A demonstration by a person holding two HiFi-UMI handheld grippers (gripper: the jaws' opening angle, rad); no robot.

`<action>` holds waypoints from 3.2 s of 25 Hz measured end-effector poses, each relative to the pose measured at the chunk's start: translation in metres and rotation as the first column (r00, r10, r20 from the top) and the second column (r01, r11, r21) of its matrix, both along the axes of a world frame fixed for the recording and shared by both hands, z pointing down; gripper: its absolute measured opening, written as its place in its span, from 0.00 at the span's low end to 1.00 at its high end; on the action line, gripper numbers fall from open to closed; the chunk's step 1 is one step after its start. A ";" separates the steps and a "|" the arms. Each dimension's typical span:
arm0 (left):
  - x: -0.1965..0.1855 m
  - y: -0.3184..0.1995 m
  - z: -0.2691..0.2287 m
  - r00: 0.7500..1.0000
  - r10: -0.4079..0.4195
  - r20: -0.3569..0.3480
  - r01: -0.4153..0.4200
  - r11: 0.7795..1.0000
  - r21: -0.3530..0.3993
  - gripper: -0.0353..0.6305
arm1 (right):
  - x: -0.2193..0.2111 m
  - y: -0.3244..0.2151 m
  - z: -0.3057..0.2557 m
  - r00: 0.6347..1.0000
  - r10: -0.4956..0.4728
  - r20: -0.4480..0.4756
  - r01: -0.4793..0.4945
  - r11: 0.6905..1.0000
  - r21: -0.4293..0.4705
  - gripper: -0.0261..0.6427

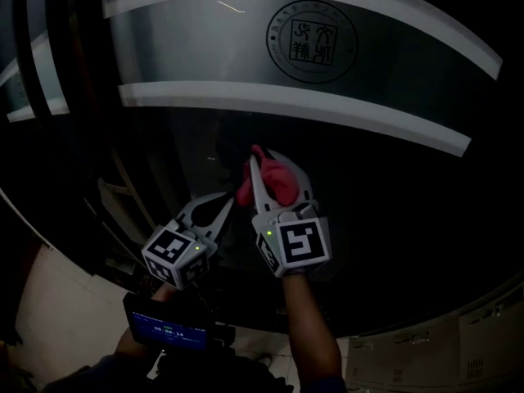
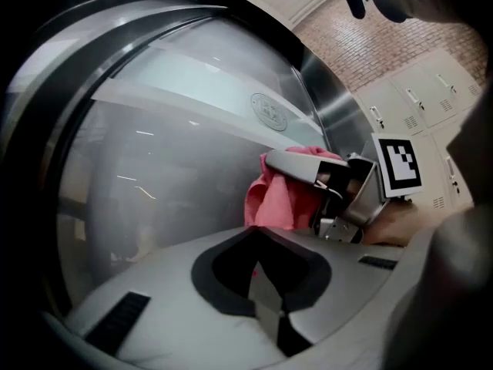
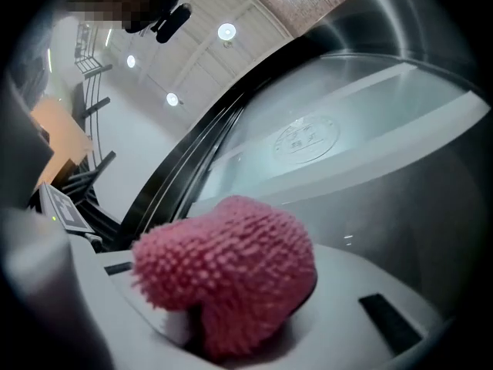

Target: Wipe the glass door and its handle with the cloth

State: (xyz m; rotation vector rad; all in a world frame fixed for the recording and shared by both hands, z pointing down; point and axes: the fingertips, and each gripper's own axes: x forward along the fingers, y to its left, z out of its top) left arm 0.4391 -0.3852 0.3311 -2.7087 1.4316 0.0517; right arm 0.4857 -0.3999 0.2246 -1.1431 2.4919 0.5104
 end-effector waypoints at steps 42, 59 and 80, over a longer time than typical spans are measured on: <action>0.205 0.007 0.024 0.959 0.284 -0.013 -0.284 0.958 -0.029 0.06 | 0.274 -0.006 0.060 0.896 0.444 -0.003 -0.440 0.889 -0.129 0.12; -0.004 0.006 0.042 0.998 -0.063 0.008 0.063 0.998 -0.011 0.06 | -0.008 0.011 0.068 0.998 0.029 -0.060 -0.035 0.995 -0.091 0.12; -0.065 0.007 0.076 0.996 -0.050 0.075 0.055 0.996 -0.063 0.06 | -0.122 -0.014 0.125 0.996 -0.064 -0.061 0.052 0.982 -0.181 0.12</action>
